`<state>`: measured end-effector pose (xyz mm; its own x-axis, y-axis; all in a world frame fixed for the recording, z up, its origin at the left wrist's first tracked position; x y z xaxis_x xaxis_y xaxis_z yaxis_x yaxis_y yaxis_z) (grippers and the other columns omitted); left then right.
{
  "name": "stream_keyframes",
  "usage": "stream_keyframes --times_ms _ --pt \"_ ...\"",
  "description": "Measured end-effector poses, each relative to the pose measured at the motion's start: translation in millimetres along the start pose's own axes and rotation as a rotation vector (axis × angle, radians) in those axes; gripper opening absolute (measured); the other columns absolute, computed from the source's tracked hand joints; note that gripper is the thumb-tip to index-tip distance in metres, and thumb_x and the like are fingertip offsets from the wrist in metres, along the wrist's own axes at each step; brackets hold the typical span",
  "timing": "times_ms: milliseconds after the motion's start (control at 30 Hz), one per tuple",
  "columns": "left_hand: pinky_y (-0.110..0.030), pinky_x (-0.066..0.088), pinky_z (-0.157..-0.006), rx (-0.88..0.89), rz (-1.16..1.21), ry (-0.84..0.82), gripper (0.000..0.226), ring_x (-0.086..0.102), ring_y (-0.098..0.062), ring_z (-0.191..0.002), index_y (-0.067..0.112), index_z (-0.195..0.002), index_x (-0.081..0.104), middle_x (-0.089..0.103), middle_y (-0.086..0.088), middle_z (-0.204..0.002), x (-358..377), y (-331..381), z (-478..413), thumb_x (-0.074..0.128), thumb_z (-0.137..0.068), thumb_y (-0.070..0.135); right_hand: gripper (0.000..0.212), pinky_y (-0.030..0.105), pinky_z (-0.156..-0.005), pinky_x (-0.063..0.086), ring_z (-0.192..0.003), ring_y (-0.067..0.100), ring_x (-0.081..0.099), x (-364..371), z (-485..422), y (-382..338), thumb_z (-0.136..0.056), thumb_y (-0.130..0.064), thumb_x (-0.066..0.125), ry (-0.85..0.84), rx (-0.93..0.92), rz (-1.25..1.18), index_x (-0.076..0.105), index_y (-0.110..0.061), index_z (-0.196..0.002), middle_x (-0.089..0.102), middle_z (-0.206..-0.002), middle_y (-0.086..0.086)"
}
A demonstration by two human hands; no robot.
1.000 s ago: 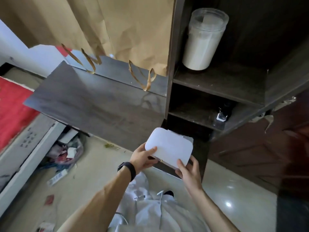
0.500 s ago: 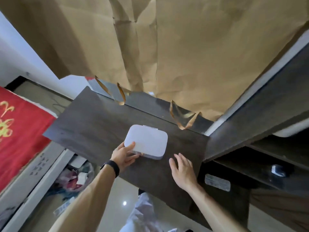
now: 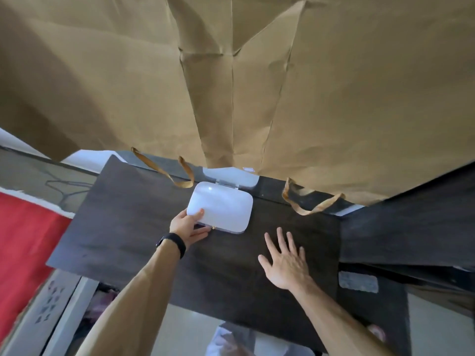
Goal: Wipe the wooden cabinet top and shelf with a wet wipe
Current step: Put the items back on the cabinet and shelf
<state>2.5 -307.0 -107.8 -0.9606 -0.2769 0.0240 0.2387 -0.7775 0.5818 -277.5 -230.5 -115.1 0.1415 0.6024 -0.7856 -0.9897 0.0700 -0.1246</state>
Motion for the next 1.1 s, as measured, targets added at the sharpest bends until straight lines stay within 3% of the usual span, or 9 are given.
stream_keyframes --times_ms 200,333,433,533,633,833,933,1033,1100 --pt "-0.037 0.061 -0.064 0.074 0.078 0.151 0.042 0.075 -0.032 -0.075 0.021 -0.132 0.054 0.066 -0.007 -0.114 7 -7 0 0.069 -0.094 0.028 0.073 0.057 -0.12 0.004 -0.152 0.028 -0.014 -2 1 -2 -0.095 -0.067 0.025 -0.002 0.015 0.013 -0.005 -0.039 -0.155 -0.018 -0.164 0.001" --pt "-0.038 0.061 -0.068 0.153 0.119 0.311 0.055 0.073 -0.035 -0.085 0.026 -0.139 0.053 0.065 -0.006 -0.12 12 -14 5 0.073 -0.088 0.03 0.071 0.054 -0.121 0.007 -0.153 0.026 -0.007 -8 0 -1 -0.095 -0.065 0.029 -0.013 0.005 0.007 0.003 -0.039 -0.156 -0.013 -0.166 0.0" --pt "-0.048 0.06 -0.084 0.167 0.122 0.381 0.067 0.07 -0.037 -0.093 0.023 -0.147 0.044 0.062 -0.007 -0.128 20 -17 12 0.073 -0.087 0.03 0.068 0.051 -0.121 0.012 -0.153 0.025 0.003 -22 -4 2 -0.096 -0.062 0.03 -0.042 -0.035 0.004 0.013 -0.036 -0.156 -0.002 -0.167 0.0" --pt "-0.057 0.046 -0.106 0.154 0.047 0.37 0.065 0.06 -0.043 -0.119 0.01 -0.144 0.042 0.06 -0.018 -0.134 34 -25 24 0.065 -0.089 0.034 0.062 0.05 -0.121 0.014 -0.152 0.024 0.006 -36 6 11 -0.1 -0.053 0.03 0.027 -0.12 -0.024 0.019 -0.031 -0.156 0.007 -0.166 0.0" --pt "-0.051 0.046 -0.105 0.156 -0.111 0.37 0.05 0.059 -0.039 -0.116 0.005 -0.131 0.053 0.063 -0.019 -0.127 56 -44 57 0.061 -0.087 0.027 0.057 0.048 -0.121 0.017 -0.152 0.02 0.006 -36 43 31 -0.101 -0.048 0.031 0.159 -0.186 -0.158 0.022 -0.031 -0.155 0.012 -0.166 -0.001" --pt "-0.031 0.043 -0.101 0.439 -0.683 0.104 0.045 0.057 -0.03 -0.121 0.012 -0.136 0.055 0.05 -0.013 -0.14 171 -105 141 0.062 -0.091 0.019 0.056 0.026 -0.121 0.009 -0.152 0.008 0.004 1 147 127 -0.101 -0.047 0.035 0.286 -0.183 -0.368 0.023 -0.037 -0.155 0.014 -0.164 -0.01" --pt "-0.017 0.035 -0.094 0.613 -0.893 -0.061 0.04 0.055 -0.024 -0.121 0.016 -0.132 0.058 0.048 -0.005 -0.138 238 -154 184 0.061 -0.092 0.017 0.057 0.027 -0.121 0.014 -0.15 0.003 0.007 19 187 194 -0.1 -0.051 0.036 0.308 -0.1 -0.431 0.022 -0.039 -0.154 0.016 -0.163 -0.017" --pt "-0.025 0.038 -0.107 0.803 -1.099 -0.218 0.049 0.042 -0.023 -0.137 0.02 -0.141 0.049 0.039 -0.003 -0.15 304 -195 215 0.058 -0.093 0.022 0.057 0.031 -0.119 0.026 -0.148 0.009 0.023 21 210 261 -0.099 -0.047 0.045 0.396 0.006 -0.429 0.032 -0.032 -0.152 0.029 -0.16 -0.012" --pt "-0.033 0.026 -0.119 0.907 -1.284 -0.282 0.062 0.02 -0.024 -0.151 0.023 -0.152 0.034 0.021 -0.003 -0.163 345 -214 224 0.055 -0.094 0.027 0.057 0.032 -0.115 0.031 -0.145 0.017 0.032 11 216 300 -0.098 -0.04 0.052 0.487 0.092 -0.428 0.035 -0.025 -0.151 0.032 -0.159 -0.005"
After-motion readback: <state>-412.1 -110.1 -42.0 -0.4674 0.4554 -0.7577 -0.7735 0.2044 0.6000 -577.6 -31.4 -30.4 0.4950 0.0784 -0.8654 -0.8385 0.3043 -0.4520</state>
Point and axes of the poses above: each hand's wrist, its own z-axis away from the middle knuckle, its own x-axis out of the palm, y = z × x, the point moved 6 cm from there along -z, towards the middle knuckle
